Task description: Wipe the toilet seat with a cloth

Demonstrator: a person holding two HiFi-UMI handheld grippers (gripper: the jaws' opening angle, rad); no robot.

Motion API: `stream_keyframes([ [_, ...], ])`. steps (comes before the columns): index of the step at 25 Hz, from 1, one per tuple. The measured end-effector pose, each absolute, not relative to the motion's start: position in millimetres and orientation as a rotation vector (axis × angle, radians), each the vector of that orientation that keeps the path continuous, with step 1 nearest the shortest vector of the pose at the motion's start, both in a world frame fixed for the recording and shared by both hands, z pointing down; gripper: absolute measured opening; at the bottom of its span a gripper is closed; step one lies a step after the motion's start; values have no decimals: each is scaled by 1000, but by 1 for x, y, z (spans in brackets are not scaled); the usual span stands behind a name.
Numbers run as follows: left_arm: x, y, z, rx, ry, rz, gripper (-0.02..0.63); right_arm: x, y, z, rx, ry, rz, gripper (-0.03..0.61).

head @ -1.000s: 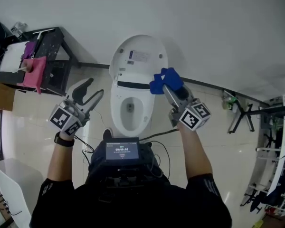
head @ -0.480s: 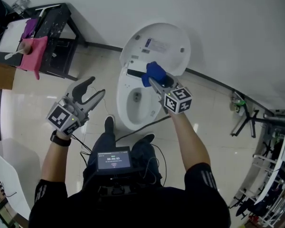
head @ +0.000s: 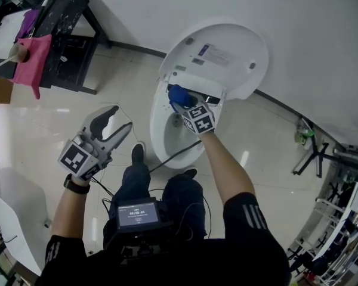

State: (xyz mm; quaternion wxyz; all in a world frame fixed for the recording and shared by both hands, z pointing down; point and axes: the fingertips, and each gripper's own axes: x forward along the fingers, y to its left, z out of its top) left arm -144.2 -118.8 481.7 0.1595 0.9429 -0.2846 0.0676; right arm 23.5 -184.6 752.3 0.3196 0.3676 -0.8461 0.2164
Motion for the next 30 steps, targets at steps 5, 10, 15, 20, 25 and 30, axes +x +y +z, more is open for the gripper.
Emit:
stream_keyframes([
  [5,-155,-116,526,2669,-825,225,221,-3,-180,840,848,-2109,535,227],
  [10,-165,-111,557,2664,-819,271,221,-17,-178,923,799,-2005,522,227],
  [15,-176,-109,569,2632,-840,246,221,-17,-170,972,722,-1889,470,229],
  [20,-185,-101,573,2622,-856,263,221,-19,-151,996,686,-1870,516,230],
  [25,-194,-99,575,2587,-888,242,221,-28,-120,1007,604,-1854,553,225],
  [30,-190,-93,571,2594,-880,237,221,-27,-74,1017,491,-1823,576,219],
])
